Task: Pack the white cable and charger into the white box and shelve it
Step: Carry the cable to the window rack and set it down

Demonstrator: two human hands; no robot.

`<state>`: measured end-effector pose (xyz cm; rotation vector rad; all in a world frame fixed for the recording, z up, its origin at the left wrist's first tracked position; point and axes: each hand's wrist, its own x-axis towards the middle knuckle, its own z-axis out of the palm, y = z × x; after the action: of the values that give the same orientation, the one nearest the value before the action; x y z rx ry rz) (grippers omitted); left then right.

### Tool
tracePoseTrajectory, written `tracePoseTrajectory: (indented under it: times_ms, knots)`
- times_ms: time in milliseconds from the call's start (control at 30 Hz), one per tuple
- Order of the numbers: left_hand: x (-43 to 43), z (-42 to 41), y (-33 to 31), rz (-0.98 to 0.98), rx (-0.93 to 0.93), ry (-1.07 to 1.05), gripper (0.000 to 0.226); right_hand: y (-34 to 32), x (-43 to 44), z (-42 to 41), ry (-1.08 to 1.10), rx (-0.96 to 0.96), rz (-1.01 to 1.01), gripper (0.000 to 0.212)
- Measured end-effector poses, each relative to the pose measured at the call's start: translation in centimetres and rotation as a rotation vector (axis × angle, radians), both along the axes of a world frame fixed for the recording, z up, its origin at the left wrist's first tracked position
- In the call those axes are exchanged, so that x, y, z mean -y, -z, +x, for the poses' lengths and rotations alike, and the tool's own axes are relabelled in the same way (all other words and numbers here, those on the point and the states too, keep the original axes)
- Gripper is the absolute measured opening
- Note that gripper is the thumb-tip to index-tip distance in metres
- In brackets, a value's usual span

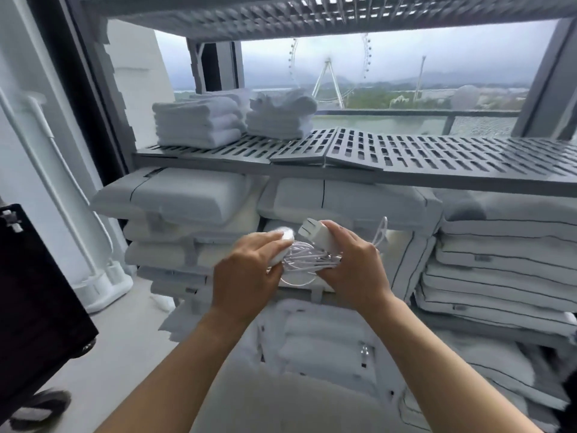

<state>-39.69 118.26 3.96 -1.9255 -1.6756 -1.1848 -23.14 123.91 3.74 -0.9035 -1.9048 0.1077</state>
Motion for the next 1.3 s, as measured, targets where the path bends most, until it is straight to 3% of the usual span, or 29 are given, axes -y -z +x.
tracePoseTrajectory:
  times_ms: [467,1300]
  knots:
    - [-17.6,10.9,-5.6,0.188,-0.023,0.008,0.039,-5.9,-17.2,10.7,0.084,-0.091,0.188,0.062]
    - [-33.8,11.8,-14.6,0.316,-0.003,0.153,0.037,-14.2,-31.7,11.7,0.195,-0.246,0.234,0.055]
